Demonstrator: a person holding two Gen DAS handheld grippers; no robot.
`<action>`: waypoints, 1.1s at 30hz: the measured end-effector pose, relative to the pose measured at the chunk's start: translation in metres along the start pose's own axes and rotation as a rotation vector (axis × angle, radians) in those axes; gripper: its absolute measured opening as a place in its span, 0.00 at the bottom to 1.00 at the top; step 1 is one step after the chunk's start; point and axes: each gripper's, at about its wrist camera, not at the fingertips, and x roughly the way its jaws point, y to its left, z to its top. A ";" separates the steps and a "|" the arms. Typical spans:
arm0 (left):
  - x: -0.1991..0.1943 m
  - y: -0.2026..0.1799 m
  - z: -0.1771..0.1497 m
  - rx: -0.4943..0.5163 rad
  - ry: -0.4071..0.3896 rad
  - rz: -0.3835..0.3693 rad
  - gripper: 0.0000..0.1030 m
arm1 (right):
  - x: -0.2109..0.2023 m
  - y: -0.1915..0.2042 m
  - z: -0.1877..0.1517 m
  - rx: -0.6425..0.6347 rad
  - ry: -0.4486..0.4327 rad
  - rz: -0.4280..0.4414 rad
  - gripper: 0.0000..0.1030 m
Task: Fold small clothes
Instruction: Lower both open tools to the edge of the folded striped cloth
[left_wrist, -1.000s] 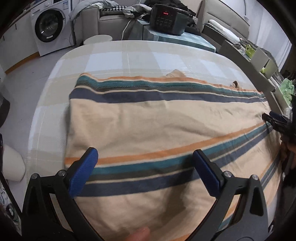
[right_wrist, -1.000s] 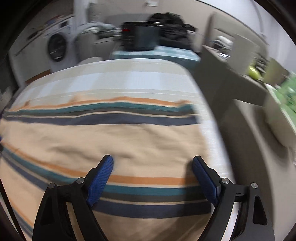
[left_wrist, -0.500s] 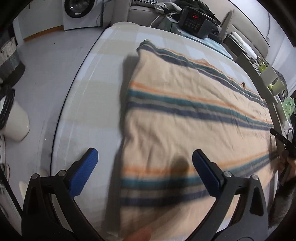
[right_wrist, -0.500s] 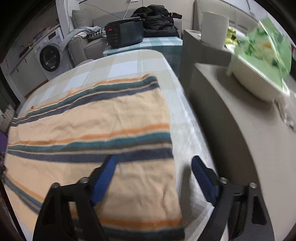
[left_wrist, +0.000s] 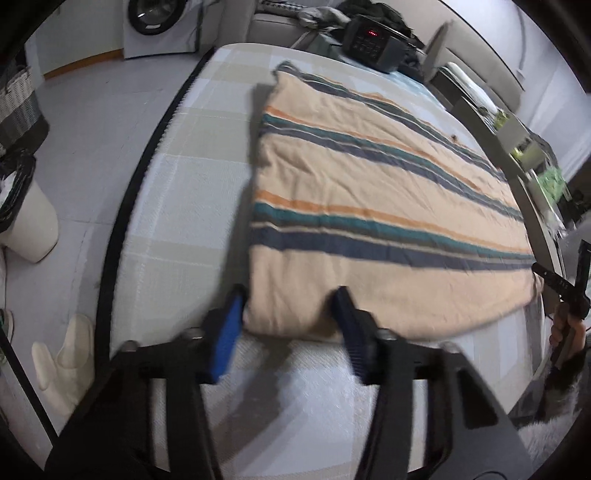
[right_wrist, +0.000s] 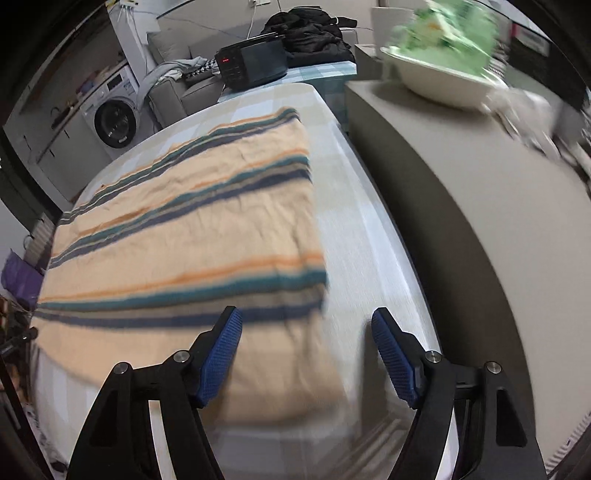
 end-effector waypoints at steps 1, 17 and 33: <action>-0.002 -0.002 -0.004 0.013 -0.008 0.002 0.32 | -0.004 -0.004 -0.006 0.003 -0.006 0.009 0.73; -0.009 -0.001 -0.019 0.007 -0.022 -0.032 0.15 | -0.007 -0.013 -0.012 0.013 -0.079 0.060 0.06; -0.044 0.030 -0.021 -0.234 0.000 -0.200 0.37 | -0.050 0.034 -0.009 -0.036 -0.214 0.110 0.44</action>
